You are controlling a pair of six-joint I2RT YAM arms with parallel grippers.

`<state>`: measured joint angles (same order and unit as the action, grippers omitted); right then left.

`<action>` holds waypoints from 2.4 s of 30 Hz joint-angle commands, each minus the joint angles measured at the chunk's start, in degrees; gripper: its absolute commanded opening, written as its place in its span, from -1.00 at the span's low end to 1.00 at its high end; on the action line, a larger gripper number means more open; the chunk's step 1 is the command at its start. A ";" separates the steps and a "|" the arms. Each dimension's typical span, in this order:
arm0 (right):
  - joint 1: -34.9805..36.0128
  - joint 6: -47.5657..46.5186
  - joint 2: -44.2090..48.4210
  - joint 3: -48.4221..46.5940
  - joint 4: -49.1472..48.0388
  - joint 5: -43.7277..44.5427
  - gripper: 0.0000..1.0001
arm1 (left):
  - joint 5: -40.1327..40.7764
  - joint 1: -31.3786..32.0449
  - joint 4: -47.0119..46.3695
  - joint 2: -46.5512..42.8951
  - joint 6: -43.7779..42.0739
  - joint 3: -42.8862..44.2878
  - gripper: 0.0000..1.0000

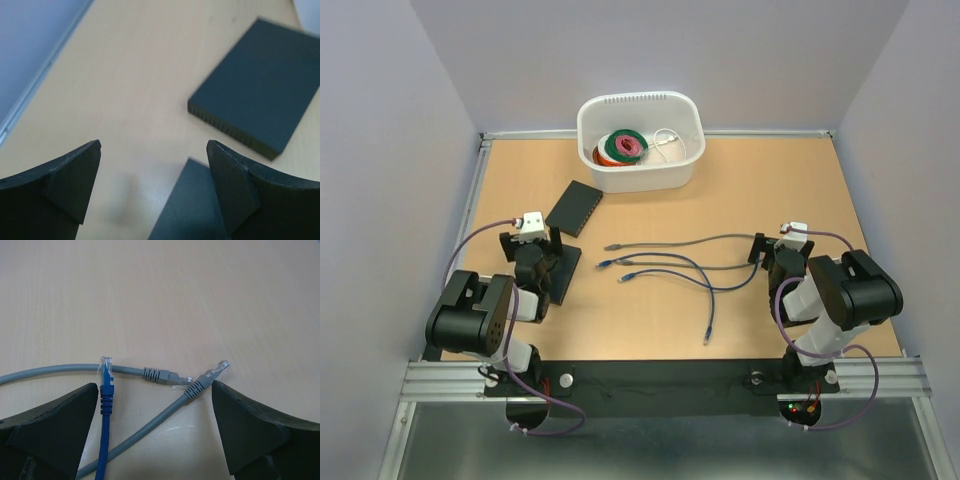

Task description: Insert the plug into the switch port

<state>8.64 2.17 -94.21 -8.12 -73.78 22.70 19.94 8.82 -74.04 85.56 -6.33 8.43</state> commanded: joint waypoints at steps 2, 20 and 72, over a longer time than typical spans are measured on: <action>-0.29 0.20 1.22 -0.15 -13.76 1.30 1.00 | 5.71 -1.52 -19.74 -0.92 2.73 4.14 0.97; 18.29 5.31 30.68 -39.73 59.87 -10.47 1.00 | 5.63 -1.61 -20.26 -4.87 2.82 1.60 0.88; 48.13 -1.03 -4.66 -67.55 95.31 -25.25 0.07 | -8.78 1.11 74.48 -45.57 15.64 31.74 0.56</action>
<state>56.71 3.57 -97.80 -72.18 22.26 0.32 10.57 9.76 2.76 41.19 9.91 39.11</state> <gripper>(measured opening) 0.535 0.781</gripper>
